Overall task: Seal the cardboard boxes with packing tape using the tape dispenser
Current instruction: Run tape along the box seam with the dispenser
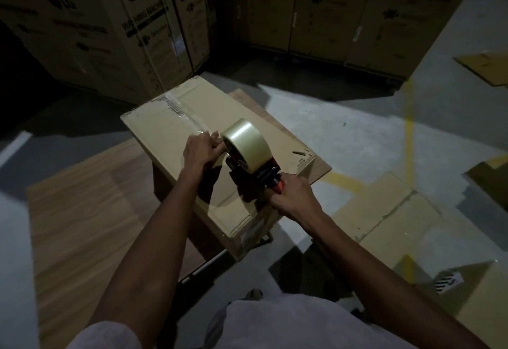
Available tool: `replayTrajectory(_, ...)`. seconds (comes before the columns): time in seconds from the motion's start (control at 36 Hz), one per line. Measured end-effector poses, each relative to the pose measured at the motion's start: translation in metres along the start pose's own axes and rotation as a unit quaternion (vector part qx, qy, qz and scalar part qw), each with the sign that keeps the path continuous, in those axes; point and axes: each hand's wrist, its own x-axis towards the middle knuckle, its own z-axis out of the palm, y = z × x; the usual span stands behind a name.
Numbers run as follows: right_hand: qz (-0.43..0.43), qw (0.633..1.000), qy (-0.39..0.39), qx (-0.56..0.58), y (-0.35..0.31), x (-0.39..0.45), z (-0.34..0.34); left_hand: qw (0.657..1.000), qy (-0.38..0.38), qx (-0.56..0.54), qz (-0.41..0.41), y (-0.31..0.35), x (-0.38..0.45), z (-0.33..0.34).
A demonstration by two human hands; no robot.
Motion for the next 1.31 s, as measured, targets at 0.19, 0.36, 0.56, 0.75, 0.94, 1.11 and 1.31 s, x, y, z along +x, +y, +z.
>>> replayTrajectory(0.19, 0.001, 1.000, 0.008, -0.006, -0.003, 0.016, 0.011, 1.000, 0.007, -0.010, -0.004, -0.010, 0.010, -0.002)
replayTrajectory(0.36, 0.009, 1.000, 0.007, 0.009, -0.011, 0.034, 0.015, 1.000, 0.009, -0.018, -0.003, -0.017, 0.020, -0.007)
replayTrajectory(0.56, 0.013, 1.000, 0.006, 0.026, -0.010, 0.034, 0.016, 0.999, 0.023, -0.005, 0.022, -0.017, 0.019, -0.007)
replayTrajectory(0.75, 0.012, 0.999, 0.003, 0.038, -0.010, 0.031, 0.014, 0.998, 0.016, 0.032, 0.055, -0.009, 0.014, -0.003)
replayTrajectory(0.94, 0.022, 0.995, 0.000, 0.097, -0.008, 0.028, 0.016, 0.996, 0.015, -0.073, 0.042, -0.008, 0.007, -0.003)
replayTrajectory(1.11, 0.004, 0.996, -0.010, 0.089, -0.009, 0.027, 0.013, 0.996, 0.008, -0.090, 0.021, -0.008, 0.007, -0.003)
replayTrajectory(1.31, -0.035, 0.999, 0.014, -0.011, -0.008, 0.021, 0.003, 0.999, 0.032, -0.033, -0.017, -0.011, 0.009, 0.001)
